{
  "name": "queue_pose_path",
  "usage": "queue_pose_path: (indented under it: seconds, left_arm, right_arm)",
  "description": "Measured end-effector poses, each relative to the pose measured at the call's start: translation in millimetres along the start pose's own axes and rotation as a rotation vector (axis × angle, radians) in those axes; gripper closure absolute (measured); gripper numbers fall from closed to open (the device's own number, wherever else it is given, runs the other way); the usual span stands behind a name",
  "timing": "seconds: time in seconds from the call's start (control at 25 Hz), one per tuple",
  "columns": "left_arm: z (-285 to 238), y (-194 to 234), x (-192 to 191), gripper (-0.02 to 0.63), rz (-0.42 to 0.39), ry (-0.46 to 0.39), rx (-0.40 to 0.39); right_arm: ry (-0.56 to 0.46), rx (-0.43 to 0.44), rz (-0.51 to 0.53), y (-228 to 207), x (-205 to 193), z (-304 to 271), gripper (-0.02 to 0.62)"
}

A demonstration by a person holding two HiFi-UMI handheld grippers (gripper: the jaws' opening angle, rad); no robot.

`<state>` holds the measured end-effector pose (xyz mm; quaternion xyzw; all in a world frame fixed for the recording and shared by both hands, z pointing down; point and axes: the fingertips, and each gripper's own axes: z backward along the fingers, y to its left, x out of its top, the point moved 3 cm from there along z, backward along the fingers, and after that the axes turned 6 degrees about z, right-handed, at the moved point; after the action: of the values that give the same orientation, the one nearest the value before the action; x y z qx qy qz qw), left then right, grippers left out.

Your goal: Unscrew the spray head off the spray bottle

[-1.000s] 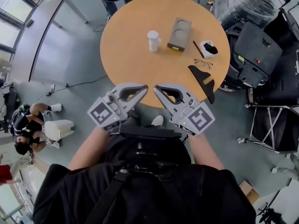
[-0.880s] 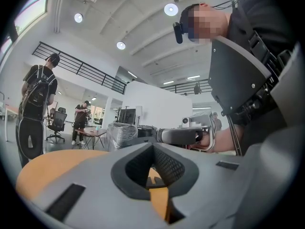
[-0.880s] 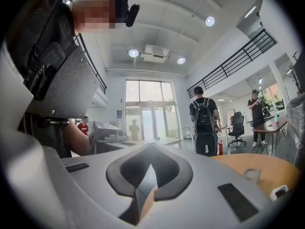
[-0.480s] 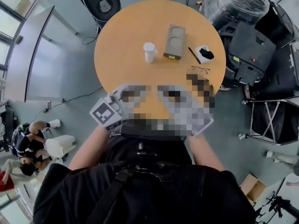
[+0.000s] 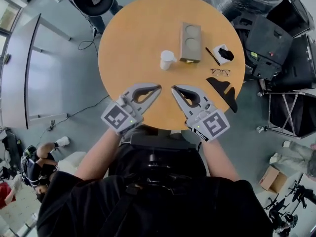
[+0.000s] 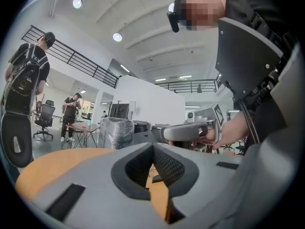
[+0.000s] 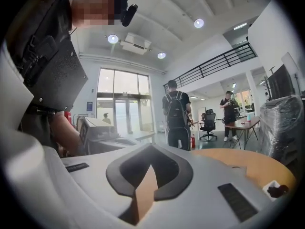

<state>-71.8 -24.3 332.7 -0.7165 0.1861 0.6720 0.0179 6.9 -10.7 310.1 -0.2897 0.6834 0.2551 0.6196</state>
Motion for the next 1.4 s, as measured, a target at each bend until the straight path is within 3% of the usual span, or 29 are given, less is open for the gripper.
queue_pose_path:
  seconds: [0.16,0.4,0.84,1.12,1.24,1.4]
  left_arm:
    - [-5.6,47.1,-15.3,0.58,0.015,0.008,-0.034]
    - [-30.1,98.6,-61.8,0.58,0.011,0.009,-0.017]
    - [-85.0,179.2,-199.8,0.578,0.033,0.024,0.171]
    - [-113.4,207.2,-276.7,0.577,0.017,0.066,0.225]
    - [-123.2,219.7,-297.2,0.485,-0.007,0.056,0.256]
    - [-127.4,231.4,-318.4,0.454,-0.039,0.058,0.311]
  right_arm:
    - [0.028,-0.057,-0.017,-21.8,-21.6,-36.4,0.579]
    - [0.068,-0.096,-0.02,-59.8,-77.7,-68.5,0.578]
    - [0.065,-0.046,-0.036,-122.0,-209.1,-111.0,0.578]
    - [0.065,-0.022,-0.078,-132.2,-278.6,-121.8,0.578]
    - [0.059,-0.024,-0.089,-136.9,-299.9,-127.9,0.578]
    - [0.059,-0.012,-0.086,-139.4,-319.5,-136.3,0.578]
